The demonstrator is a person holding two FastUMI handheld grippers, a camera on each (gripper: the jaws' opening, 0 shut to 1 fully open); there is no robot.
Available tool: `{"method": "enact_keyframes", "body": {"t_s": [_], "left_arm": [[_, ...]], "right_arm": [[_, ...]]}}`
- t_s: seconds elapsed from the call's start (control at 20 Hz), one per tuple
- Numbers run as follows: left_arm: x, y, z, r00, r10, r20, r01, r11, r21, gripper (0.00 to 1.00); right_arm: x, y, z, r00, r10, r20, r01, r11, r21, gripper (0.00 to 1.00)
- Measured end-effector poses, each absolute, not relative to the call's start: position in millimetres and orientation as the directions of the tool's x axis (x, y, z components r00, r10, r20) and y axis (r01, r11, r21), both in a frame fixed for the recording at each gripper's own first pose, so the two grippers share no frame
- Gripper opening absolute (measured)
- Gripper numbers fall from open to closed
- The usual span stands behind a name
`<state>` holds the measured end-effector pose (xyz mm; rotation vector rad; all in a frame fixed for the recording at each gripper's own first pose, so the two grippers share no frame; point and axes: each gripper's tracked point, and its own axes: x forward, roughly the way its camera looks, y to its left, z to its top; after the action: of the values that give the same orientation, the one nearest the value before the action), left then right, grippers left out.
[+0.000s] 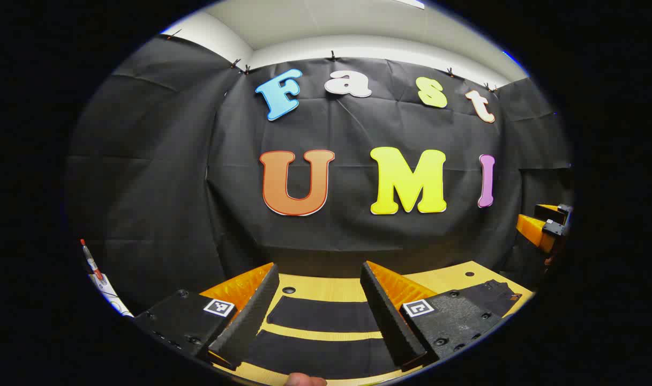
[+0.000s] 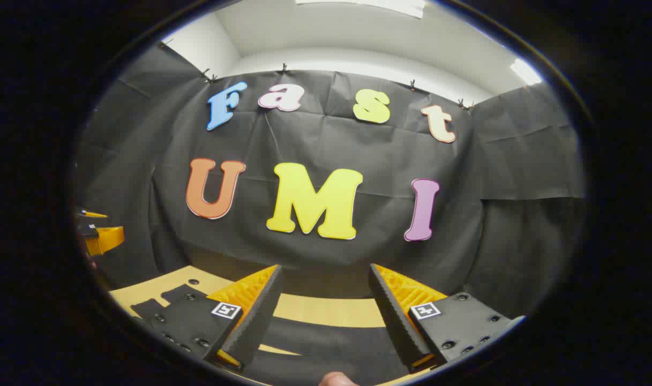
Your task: Grasp the waist and the cuffs of the jeans and fold them to make the two legs overlap; first hold the waist and fold one-third of the jeans toward the cuffs, then hold the cuffs and fold the remaining one-third in the same direction to finish folding.
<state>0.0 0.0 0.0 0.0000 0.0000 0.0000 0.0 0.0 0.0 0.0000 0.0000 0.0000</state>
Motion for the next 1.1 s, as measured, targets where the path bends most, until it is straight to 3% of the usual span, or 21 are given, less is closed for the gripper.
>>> {"method": "enact_keyframes", "body": {"t_s": [0.75, 1.1], "left_arm": [[7.8, -2.3, -2.2, 1.000, -0.001, 0.001, 0.001, 1.000, -0.015, 0.98], [10.7, 16.9, -34.6, 0.996, 0.016, -0.091, -0.020, 0.999, -0.049, 0.98]], "right_arm": [[7.7, -19.9, -9.1, 0.999, -0.027, -0.018, 0.027, 0.999, 0.017, 0.99], [3.1, -68.3, -37.4, 0.992, -0.088, -0.091, 0.090, 0.996, 0.020, 0.99]]}}
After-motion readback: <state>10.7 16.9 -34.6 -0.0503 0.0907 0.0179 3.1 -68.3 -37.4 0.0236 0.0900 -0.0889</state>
